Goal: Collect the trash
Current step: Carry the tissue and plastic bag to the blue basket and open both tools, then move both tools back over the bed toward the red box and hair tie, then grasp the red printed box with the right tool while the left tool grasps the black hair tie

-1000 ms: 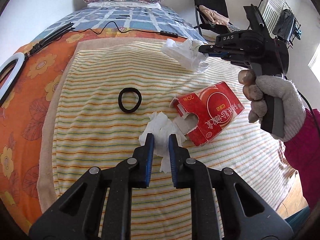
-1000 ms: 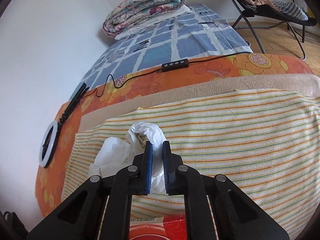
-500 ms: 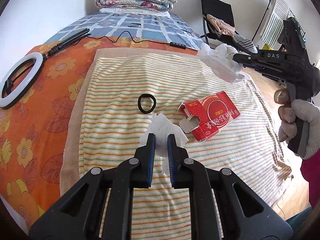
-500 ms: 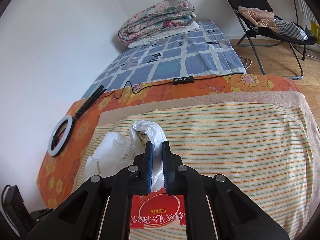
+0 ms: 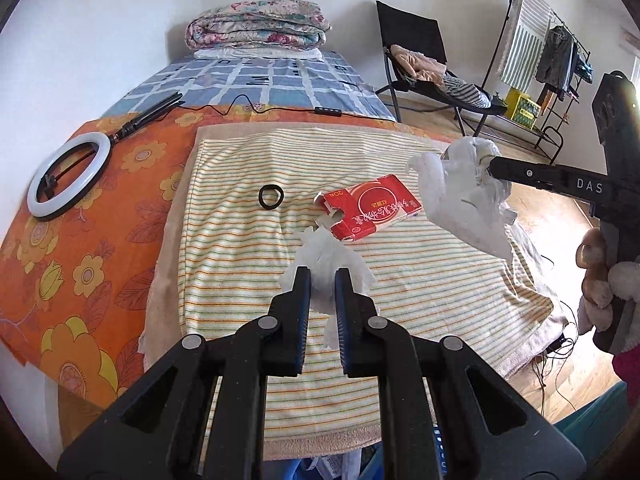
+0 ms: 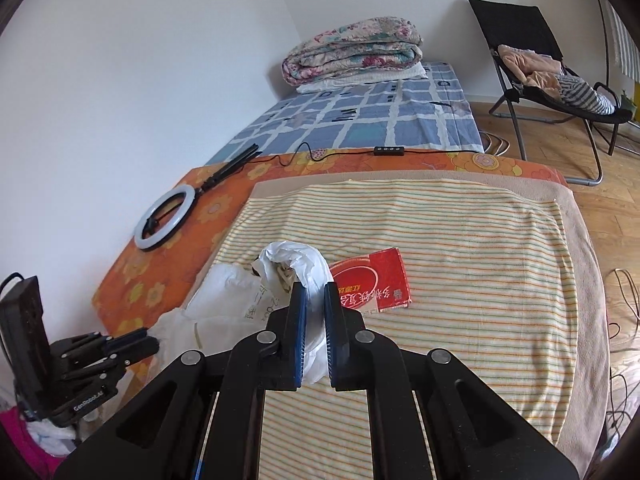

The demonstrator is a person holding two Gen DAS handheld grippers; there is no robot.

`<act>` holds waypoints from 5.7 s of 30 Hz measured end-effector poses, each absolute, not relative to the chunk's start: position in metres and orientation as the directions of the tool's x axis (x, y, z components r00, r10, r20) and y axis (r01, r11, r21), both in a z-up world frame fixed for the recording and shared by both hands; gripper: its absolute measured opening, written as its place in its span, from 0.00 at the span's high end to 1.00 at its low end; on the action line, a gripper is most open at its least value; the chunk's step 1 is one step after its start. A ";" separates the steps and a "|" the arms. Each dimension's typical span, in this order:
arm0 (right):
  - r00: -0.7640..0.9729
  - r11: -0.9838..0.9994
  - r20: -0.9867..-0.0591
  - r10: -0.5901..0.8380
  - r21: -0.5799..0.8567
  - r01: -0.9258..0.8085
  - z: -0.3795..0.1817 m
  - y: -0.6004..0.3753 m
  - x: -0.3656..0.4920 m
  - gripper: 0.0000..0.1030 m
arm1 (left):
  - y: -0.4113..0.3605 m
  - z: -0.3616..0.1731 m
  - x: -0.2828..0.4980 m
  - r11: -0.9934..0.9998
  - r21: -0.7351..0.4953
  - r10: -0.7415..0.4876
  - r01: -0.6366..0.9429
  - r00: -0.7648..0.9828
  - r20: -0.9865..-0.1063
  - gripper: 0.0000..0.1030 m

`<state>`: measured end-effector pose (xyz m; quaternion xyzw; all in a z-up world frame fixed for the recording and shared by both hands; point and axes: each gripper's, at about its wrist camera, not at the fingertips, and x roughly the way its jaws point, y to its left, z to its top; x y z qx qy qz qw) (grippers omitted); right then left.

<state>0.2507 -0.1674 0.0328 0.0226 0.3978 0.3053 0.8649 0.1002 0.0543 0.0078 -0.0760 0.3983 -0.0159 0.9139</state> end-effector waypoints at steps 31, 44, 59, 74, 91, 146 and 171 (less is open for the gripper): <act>0.357 0.751 -0.807 0.471 0.154 -0.642 -0.058 -0.202 0.062 0.93 | -0.010 -0.072 -0.002 0.985 -0.167 -0.161 0.039 0.540 -0.826 0.90; 0.239 0.722 -0.858 0.456 0.199 -0.663 -0.102 -0.193 0.047 0.92 | -0.014 -0.109 -0.006 0.980 -0.191 -0.195 0.053 0.426 -0.883 0.90; 0.203 0.728 -0.866 0.456 0.233 -0.645 -0.112 -0.195 0.048 0.63 | -0.023 -0.127 -0.003 0.980 -0.187 -0.197 0.061 0.367 -0.909 0.86; 0.245 0.750 -0.870 0.427 0.189 -0.634 -0.107 -0.194 0.051 0.36 | -0.010 -0.120 0.001 0.979 -0.204 -0.192 0.012 0.402 -0.895 0.45; 0.242 0.745 -0.858 0.453 0.216 -0.631 -0.095 -0.194 0.071 0.36 | -0.001 -0.096 0.013 0.979 -0.204 -0.176 -0.015 0.445 -0.878 0.42; 0.123 0.718 -0.886 0.446 0.272 -0.641 -0.097 -0.067 0.391 0.36 | 0.113 -0.021 0.098 0.960 -0.219 -0.075 -0.176 0.592 -0.803 0.42; 0.452 0.435 -0.855 0.254 -0.317 -0.843 -0.111 -0.106 0.257 0.09 | 0.099 -0.038 0.151 0.979 -0.160 -0.060 -0.126 0.569 -0.820 0.42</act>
